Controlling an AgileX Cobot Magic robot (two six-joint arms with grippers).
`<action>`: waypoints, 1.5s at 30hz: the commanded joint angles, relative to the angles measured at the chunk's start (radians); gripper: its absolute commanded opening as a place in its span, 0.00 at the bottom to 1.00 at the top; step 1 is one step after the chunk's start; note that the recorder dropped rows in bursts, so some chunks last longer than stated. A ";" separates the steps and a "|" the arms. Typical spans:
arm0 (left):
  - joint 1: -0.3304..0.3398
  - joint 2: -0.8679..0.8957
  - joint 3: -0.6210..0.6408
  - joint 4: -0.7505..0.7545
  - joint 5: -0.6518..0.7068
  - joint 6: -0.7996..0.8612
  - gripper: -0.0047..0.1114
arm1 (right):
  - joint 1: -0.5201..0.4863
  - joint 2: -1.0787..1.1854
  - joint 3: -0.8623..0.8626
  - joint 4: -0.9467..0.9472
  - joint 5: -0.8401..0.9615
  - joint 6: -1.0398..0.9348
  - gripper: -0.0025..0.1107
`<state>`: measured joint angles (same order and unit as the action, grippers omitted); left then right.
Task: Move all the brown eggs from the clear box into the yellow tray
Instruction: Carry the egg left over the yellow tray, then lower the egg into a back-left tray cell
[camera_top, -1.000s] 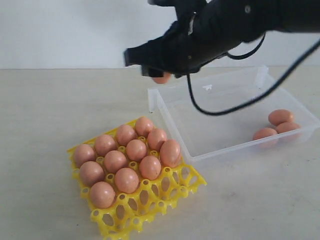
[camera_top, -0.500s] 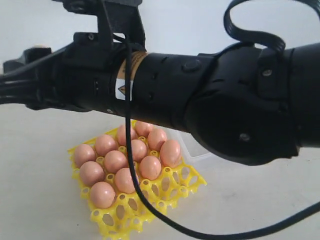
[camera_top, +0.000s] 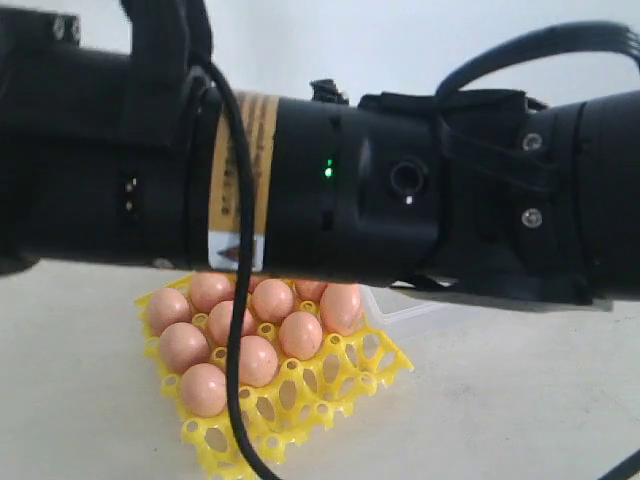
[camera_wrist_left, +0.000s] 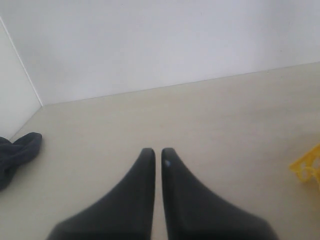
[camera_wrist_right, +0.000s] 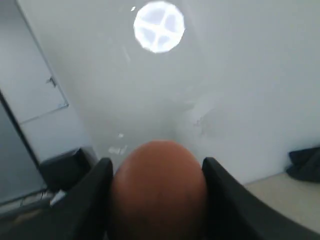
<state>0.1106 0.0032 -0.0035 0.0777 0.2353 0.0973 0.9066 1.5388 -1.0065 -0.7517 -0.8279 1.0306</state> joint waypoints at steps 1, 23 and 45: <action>-0.005 -0.003 0.003 -0.002 -0.003 -0.003 0.08 | -0.002 -0.004 -0.002 -0.173 0.118 0.038 0.02; -0.005 -0.003 0.003 -0.002 -0.003 -0.003 0.08 | -0.235 0.148 0.137 -0.740 0.116 0.256 0.02; -0.005 -0.003 0.003 -0.002 -0.003 -0.003 0.08 | -0.131 0.303 0.137 -0.693 0.373 0.254 0.02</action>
<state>0.1106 0.0032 -0.0035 0.0777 0.2353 0.0973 0.7755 1.8389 -0.8684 -1.4574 -0.4506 1.2905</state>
